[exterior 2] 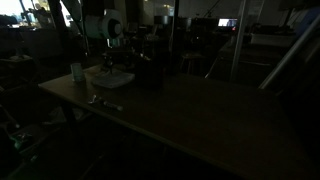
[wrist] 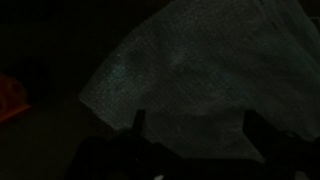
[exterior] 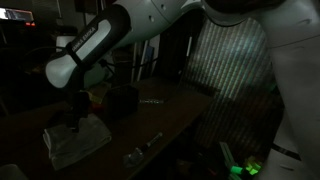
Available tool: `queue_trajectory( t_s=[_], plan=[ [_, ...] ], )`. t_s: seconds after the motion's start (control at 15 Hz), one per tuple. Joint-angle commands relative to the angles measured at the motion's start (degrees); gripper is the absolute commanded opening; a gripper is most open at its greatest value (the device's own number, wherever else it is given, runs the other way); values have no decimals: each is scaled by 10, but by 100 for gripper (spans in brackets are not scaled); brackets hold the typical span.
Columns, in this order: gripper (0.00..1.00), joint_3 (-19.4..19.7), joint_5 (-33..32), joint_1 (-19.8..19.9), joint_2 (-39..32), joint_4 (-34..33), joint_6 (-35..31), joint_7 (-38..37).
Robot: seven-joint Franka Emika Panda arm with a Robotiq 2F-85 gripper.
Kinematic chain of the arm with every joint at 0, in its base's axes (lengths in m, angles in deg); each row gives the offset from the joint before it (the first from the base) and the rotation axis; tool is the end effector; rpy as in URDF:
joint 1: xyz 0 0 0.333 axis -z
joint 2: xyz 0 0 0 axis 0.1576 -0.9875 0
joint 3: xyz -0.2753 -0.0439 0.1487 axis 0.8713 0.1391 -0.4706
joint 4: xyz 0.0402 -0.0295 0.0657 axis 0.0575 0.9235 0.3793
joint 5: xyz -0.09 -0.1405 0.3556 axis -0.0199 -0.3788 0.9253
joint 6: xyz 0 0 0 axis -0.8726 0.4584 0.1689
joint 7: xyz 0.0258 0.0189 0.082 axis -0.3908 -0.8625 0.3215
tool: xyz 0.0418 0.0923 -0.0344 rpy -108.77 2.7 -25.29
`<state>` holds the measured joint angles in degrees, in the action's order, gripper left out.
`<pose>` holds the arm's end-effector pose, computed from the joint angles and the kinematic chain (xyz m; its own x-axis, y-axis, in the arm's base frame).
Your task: Put the white towel inside the black basket
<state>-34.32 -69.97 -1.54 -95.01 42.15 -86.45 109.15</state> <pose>0.6300 0.2126 0.2409 0.6584 0.7510 0.0499 0.7515 -0.6596 0.0129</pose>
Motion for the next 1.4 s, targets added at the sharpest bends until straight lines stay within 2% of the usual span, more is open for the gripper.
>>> queue_trajectory(
  t_s=[0.0, 0.27, 0.33, 0.4, 0.47, 1.0, 1.13, 1.33],
  plan=[
    [100, -6, -18, 11, -74, -77, 0, 2],
    [100, -14, -6, 22, -100, -87, 7, -2],
    [75, -14, -3, 23, -97, -82, 6, -9],
    [73, -14, -2, 24, -89, -70, 6, -15],
    [66, -14, 0, 25, -81, -61, 6, -22],
    [5, -19, 30, 29, 12, 21, 9, -95],
    [0, -23, 48, 29, 48, 47, 7, -112],
    [4, -22, 71, 29, 109, 81, 7, -137]
  ],
)
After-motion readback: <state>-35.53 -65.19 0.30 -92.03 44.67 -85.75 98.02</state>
